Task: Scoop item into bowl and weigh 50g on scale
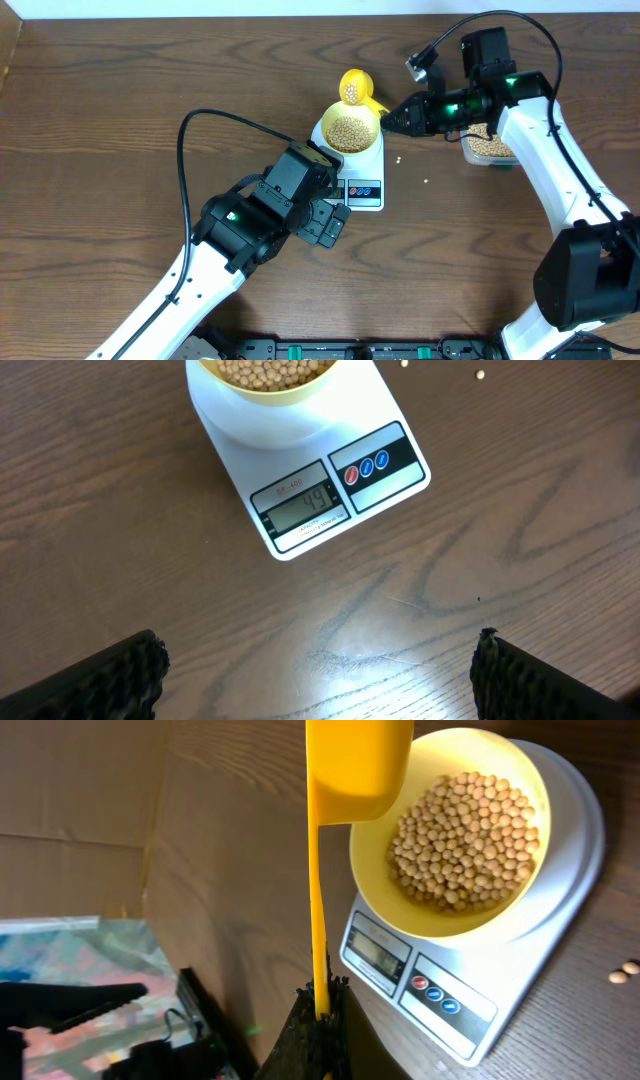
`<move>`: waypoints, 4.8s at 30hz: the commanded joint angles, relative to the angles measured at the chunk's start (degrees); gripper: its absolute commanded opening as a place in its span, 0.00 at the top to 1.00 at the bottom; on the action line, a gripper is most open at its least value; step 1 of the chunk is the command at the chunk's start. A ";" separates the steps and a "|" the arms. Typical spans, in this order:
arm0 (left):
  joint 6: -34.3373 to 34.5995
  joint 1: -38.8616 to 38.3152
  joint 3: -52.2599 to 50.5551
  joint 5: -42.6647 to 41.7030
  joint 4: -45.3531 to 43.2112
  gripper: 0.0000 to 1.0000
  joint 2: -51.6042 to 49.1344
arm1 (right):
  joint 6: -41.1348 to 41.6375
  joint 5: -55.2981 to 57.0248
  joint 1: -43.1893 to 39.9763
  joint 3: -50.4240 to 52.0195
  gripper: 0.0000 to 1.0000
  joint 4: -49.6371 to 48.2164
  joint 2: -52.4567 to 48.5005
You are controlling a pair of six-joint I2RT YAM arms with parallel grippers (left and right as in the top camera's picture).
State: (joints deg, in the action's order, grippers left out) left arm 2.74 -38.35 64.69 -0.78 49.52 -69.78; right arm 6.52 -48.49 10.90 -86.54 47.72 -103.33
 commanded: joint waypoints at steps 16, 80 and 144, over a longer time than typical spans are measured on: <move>-0.52 0.20 1.29 0.13 0.13 0.01 0.00 | -6.12 12.44 1.22 -6.01 0.99 11.63 1.55; -0.52 0.20 1.29 0.13 0.13 0.01 0.00 | -8.52 32.94 11.30 -12.90 0.99 19.96 1.53; -0.52 0.17 1.29 0.13 0.13 0.01 0.00 | -7.15 34.42 12.72 -13.60 0.99 19.65 0.68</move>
State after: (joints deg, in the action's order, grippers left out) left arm 2.74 -38.35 64.69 -0.78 49.54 -69.78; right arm -0.84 -14.33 23.16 -98.56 67.64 -103.31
